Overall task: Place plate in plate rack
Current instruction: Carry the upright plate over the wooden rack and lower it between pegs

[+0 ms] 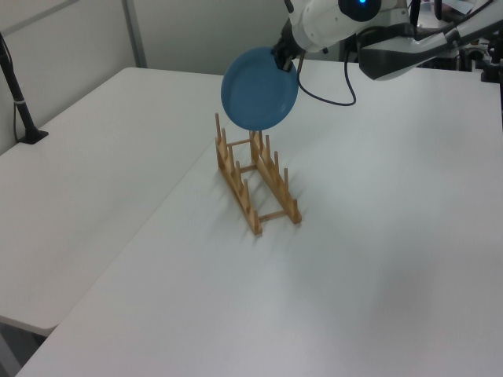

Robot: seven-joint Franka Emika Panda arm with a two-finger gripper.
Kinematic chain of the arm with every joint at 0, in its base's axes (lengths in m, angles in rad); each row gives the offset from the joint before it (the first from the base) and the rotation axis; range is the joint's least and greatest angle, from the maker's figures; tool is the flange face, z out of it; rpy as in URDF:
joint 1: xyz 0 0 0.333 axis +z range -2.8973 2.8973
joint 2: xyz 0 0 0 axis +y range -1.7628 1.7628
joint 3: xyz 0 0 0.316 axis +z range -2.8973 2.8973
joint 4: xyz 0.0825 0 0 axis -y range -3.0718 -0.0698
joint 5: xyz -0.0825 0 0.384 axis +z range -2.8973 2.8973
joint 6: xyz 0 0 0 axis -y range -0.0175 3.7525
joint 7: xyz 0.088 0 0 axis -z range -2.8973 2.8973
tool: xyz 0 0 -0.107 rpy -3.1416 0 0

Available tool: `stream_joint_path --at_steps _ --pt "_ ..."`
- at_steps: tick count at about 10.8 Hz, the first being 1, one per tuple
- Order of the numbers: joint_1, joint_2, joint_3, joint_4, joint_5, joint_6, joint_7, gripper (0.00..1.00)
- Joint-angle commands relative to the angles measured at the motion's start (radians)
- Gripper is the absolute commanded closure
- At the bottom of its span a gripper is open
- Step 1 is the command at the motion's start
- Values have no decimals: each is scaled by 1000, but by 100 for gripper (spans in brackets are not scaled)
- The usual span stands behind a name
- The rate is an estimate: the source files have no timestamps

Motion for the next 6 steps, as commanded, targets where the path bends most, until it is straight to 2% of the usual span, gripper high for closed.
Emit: stream_joint_path --at_steps 1,5,6 --pt "23 9 11 13 -27 -58 23 100" --pt "25 44 14 21 -28 -61 23 100" --pt "25 75 16 57 -28 -74 23 100"
